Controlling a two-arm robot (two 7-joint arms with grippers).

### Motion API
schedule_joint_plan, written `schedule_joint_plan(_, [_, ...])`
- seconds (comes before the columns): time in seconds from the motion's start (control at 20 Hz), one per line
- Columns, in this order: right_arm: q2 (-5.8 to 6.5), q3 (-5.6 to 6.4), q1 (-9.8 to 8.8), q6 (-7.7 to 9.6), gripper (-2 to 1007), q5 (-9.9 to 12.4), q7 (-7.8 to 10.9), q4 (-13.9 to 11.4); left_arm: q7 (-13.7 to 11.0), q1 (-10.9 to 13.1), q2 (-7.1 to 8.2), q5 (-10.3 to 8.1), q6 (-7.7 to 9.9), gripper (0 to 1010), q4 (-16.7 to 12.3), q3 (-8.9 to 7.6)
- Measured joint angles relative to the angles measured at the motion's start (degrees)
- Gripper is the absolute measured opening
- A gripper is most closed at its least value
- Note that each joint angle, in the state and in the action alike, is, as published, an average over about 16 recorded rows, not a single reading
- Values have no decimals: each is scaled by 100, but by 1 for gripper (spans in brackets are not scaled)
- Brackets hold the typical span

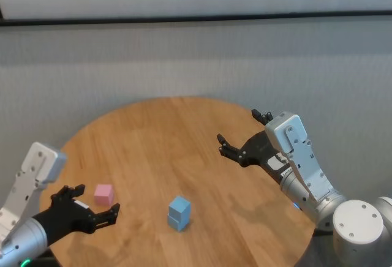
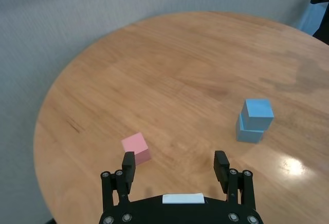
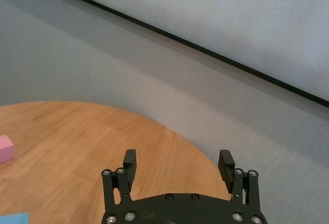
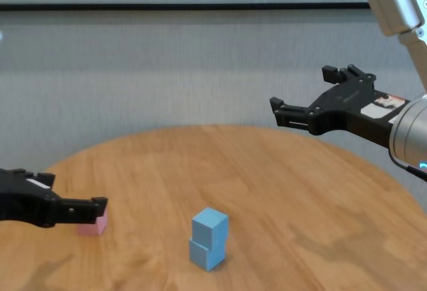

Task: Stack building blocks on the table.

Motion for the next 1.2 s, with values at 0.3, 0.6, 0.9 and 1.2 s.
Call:
schedule_joint_plan(0.3, [0, 0, 0, 0, 1005, 0, 0, 0, 91, -287, -160, -57, 251, 1003, 261, 165])
schedule_joint_plan(0.6, [0, 0, 0, -1, 1005, 0, 0, 0, 246, -554, -332, -19, 529, 1003, 542, 281])
schedule_joint_plan(0.9, [0, 0, 0, -1, 1004, 0, 0, 0, 328, -814, -477, 108, 725, 1003, 832, 369])
schedule_joint_plan(1.2, [0, 0, 0, -1, 1004, 0, 0, 0, 334, -1013, -634, 192, 785, 1003, 1112, 394])
